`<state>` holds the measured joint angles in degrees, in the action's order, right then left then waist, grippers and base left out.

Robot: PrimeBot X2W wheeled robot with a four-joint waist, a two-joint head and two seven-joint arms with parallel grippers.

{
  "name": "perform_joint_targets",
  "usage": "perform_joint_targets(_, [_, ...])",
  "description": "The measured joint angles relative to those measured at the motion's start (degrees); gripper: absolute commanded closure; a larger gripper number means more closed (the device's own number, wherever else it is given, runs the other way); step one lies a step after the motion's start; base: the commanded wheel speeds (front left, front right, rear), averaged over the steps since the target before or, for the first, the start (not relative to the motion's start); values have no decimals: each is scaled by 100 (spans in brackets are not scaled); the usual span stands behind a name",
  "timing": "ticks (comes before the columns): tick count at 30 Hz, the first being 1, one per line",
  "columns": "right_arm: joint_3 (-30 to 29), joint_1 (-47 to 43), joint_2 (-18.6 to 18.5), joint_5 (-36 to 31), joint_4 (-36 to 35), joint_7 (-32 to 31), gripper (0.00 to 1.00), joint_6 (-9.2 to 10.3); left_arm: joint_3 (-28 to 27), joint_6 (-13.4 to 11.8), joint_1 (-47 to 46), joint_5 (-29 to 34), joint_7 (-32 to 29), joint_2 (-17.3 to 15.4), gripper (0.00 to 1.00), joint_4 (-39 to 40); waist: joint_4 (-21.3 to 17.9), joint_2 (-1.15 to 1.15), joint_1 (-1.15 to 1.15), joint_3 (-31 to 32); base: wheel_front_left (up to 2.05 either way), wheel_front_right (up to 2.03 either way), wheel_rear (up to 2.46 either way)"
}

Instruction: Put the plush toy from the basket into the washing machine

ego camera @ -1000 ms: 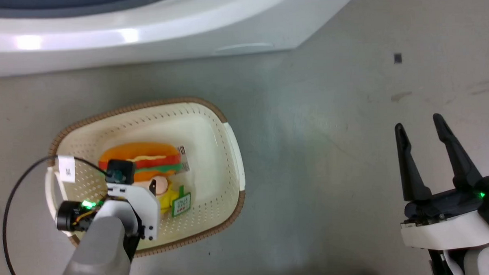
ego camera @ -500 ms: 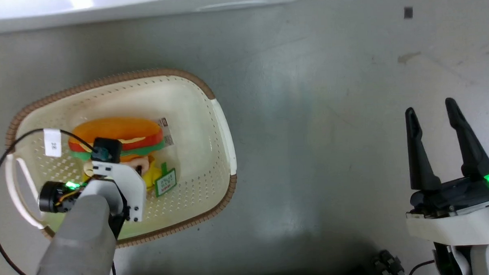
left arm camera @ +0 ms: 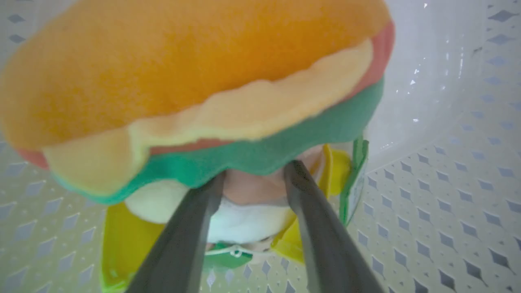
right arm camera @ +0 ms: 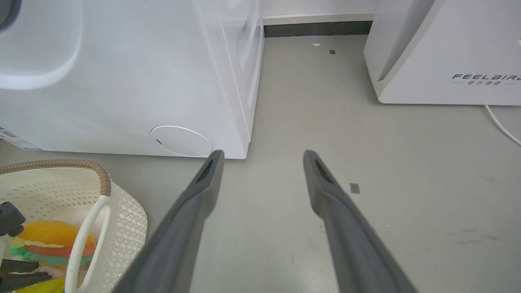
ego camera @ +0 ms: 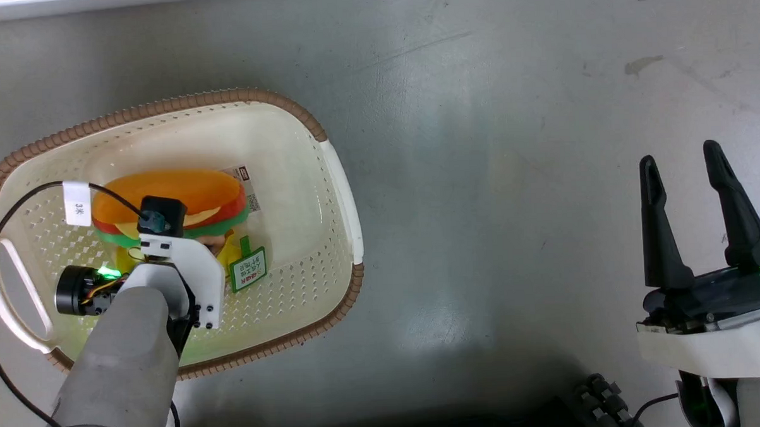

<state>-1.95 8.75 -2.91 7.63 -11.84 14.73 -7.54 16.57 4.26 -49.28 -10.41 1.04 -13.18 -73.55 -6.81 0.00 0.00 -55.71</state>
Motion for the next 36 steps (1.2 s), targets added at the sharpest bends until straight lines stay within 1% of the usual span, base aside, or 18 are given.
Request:
perform_joint_targets(4, [0, 3, 0, 0, 7, 0, 0, 0, 64, 99, 1, -41, -48, 14, 100, -10, 12, 0, 0, 33, 0, 0, 0])
perform_joint_targets(10, [-2, 10, 0, 0, 47, 1, 0, 0, 88, 107, 60, -94, 25, 19, 100, -33, 17, 0, 0, 186, 0, 0, 0])
perform_joint_targets(15, [19, 31, 0, 1, 187, 1, 0, 0, 87, 123, 275, -196, 248, 53, 100, -36, 20, 0, 0, 495, 0, 0, 0])
perform_joint_targets(23, [16, 52, 0, 51, 431, 1, 0, 0, 83, 130, 844, -321, 871, 199, 100, -41, 24, 0, 0, 1349, 0, 0, 0])
perform_joint_targets(25, [3, 26, 0, 51, 505, 1, 0, 0, 71, 131, 1019, -392, 1055, 219, 100, -41, 49, 0, 0, 1708, 0, 0, 0])
perform_joint_targets(30, [-21, -65, 0, 51, 614, 2, 0, 0, 83, 146, 1278, -410, 1283, 265, 100, 12, 118, 0, 0, 2294, 0, 0, 0])
perform_joint_targets(33, [-41, -165, 0, 51, 681, 1, 0, 0, 82, 165, 1460, -448, 1323, 332, 100, 219, 181, 0, -1, 2631, 0, 0, 0])
perform_joint_targets(36, [-64, -281, 0, 51, 744, 1, 0, 0, -98, 200, 1733, -656, 1352, 358, 100, 793, 258, 0, -1, 2959, 0, 0, 0])
